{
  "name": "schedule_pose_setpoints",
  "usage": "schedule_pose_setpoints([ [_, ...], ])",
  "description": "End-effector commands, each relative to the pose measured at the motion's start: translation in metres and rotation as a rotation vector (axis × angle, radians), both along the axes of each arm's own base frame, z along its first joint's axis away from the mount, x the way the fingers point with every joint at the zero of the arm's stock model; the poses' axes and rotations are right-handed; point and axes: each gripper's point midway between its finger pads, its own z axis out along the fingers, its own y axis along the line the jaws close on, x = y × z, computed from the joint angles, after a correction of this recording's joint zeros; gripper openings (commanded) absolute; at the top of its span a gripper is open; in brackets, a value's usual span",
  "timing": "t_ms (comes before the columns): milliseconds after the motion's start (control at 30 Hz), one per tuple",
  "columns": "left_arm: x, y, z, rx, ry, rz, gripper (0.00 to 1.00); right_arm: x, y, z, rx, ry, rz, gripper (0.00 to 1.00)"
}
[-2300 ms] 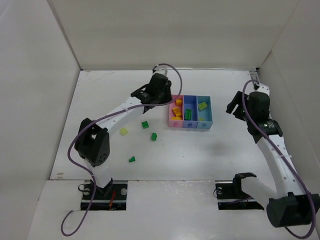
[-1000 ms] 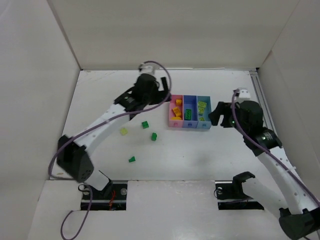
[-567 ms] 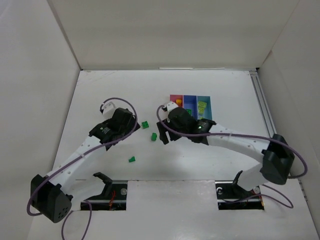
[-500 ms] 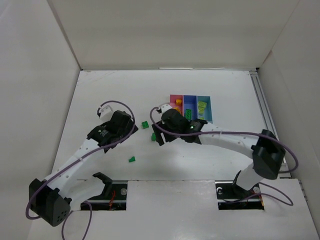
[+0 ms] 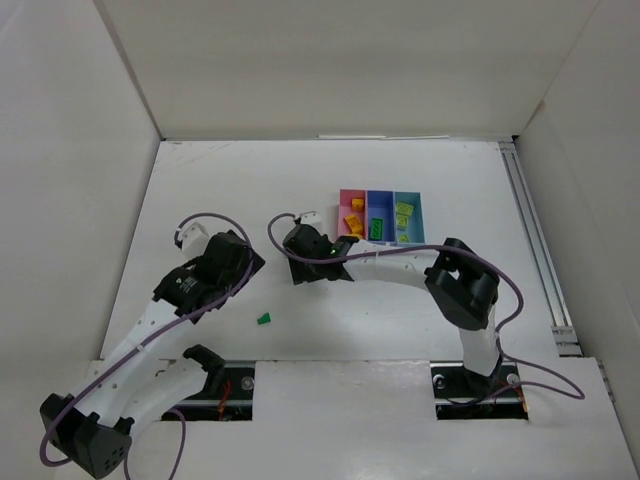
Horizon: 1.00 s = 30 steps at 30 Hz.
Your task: Sort the legos into containers by color
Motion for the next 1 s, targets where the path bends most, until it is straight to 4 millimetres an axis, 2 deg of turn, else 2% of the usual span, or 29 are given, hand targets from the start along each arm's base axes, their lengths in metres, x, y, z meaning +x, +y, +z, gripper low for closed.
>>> schedule_pose_setpoints([
  [0,-0.006,0.009,-0.002,0.007,-0.001,0.036,1.0,0.015,0.007,0.02,0.035,-0.056,-0.095,0.64],
  [33,-0.006,0.01,0.0,0.001,-0.01,0.036,1.0,0.014,0.005,0.011,0.02,-0.038,-0.107,0.64],
  [133,-0.007,0.01,0.003,0.0,-0.011,0.036,1.0,0.015,0.003,0.003,-0.002,-0.032,-0.126,0.57],
  [267,-0.003,0.01,0.009,0.002,-0.031,0.034,1.0,0.014,0.005,-0.01,-0.011,-0.013,-0.128,0.41],
  [367,-0.002,0.009,0.012,-0.002,-0.039,0.035,1.0,0.015,0.007,-0.007,-0.003,-0.018,-0.128,0.33],
  [400,-0.002,0.009,0.012,-0.002,-0.039,0.035,1.0,0.014,0.005,-0.008,-0.012,-0.013,-0.128,0.27],
  [467,-0.001,0.009,0.013,0.008,-0.045,0.018,1.0,0.014,0.002,0.004,-0.002,-0.026,-0.133,0.25],
  [500,0.002,0.007,0.012,0.015,-0.046,0.01,1.0,0.014,0.002,0.013,0.015,-0.036,-0.133,0.25],
  [533,0.007,0.004,0.02,0.004,-0.076,0.003,1.0,0.014,-0.002,0.03,0.036,-0.055,-0.139,0.24],
  [600,0.014,-0.004,0.015,0.016,-0.061,-0.041,1.0,0.011,-0.01,0.046,0.048,-0.079,-0.132,0.23],
  [633,0.02,-0.009,0.017,0.007,-0.078,-0.058,1.0,0.011,-0.011,0.072,0.09,-0.109,-0.124,0.23],
  [733,0.034,-0.024,0.014,0.024,-0.064,-0.129,1.0,0.02,-0.041,0.089,0.081,-0.139,-0.176,0.23],
  [767,0.041,-0.03,0.014,0.02,-0.08,-0.149,1.0,0.02,-0.052,0.104,0.097,-0.149,-0.19,0.23],
  [800,0.045,-0.036,0.014,0.013,-0.076,-0.17,1.0,0.025,-0.063,0.11,0.093,-0.167,-0.208,0.23],
  [833,0.051,-0.041,0.011,0.022,-0.062,-0.188,1.0,0.034,-0.083,0.106,0.08,-0.164,-0.25,0.23],
  [867,0.057,-0.047,0.009,0.029,-0.071,-0.218,1.0,0.037,-0.096,0.114,0.086,-0.177,-0.268,0.23],
  [933,0.066,-0.054,0.006,0.033,-0.071,-0.245,1.0,0.051,-0.129,0.106,0.049,-0.17,-0.333,0.23],
  [967,0.074,-0.062,0.002,0.03,-0.068,-0.261,1.0,0.057,-0.139,0.11,0.042,-0.182,-0.343,0.23],
])
